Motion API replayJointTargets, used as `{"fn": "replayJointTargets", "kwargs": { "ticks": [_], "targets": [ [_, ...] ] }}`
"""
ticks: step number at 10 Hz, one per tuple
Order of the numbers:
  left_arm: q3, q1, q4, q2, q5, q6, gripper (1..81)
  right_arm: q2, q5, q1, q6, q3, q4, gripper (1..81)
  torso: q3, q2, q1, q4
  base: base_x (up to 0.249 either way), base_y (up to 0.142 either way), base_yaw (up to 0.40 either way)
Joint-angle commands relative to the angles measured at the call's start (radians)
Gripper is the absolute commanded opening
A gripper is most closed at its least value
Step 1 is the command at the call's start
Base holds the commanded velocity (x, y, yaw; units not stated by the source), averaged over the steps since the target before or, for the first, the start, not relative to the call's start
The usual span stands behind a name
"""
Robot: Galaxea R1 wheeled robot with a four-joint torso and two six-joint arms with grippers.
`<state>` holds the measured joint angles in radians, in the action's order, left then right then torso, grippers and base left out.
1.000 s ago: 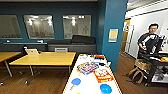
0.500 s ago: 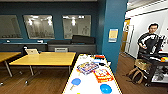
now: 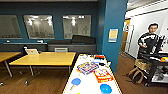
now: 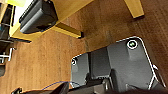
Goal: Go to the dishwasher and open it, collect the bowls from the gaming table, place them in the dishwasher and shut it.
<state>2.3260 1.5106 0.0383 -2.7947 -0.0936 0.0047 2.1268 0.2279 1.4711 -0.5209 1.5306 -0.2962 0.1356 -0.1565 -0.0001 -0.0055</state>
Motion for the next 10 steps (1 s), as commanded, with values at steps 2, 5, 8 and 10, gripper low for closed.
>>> {"fn": "replayJointTargets", "kwargs": {
  "ticks": [2, 5, 8, 10],
  "targets": [
    [-0.013, -0.054, 0.005, 0.009, 0.038, 0.009, 81.1, -0.311, -0.013, -0.229, -0.013, -0.265, 0.090, 81.1, 0.048, 0.000, 0.000, 0.000, 0.000, 0.000, 0.000],
    [-0.013, -0.053, 0.002, 0.006, 0.037, 0.009, 81.1, -0.387, -0.033, -0.320, -0.015, -0.327, 0.129, 81.1, 0.127, 0.000, 0.000, 0.000, 0.000, 0.000, 0.000],
    [-0.013, -0.053, 0.002, 0.003, 0.035, 0.009, 81.1, -0.399, -0.094, -0.410, -0.019, -0.322, 0.167, 81.1, 0.222, 0.001, 0.000, 0.000, 0.000, 0.000, 0.000],
    [-0.010, -0.050, -0.003, 0.003, 0.023, 0.009, 81.1, -0.410, -0.189, -0.513, -0.019, -0.313, 0.219, 81.1, 0.198, 0.001, 0.001, 0.000, 0.000, 0.000, 0.000]
  ]
}}
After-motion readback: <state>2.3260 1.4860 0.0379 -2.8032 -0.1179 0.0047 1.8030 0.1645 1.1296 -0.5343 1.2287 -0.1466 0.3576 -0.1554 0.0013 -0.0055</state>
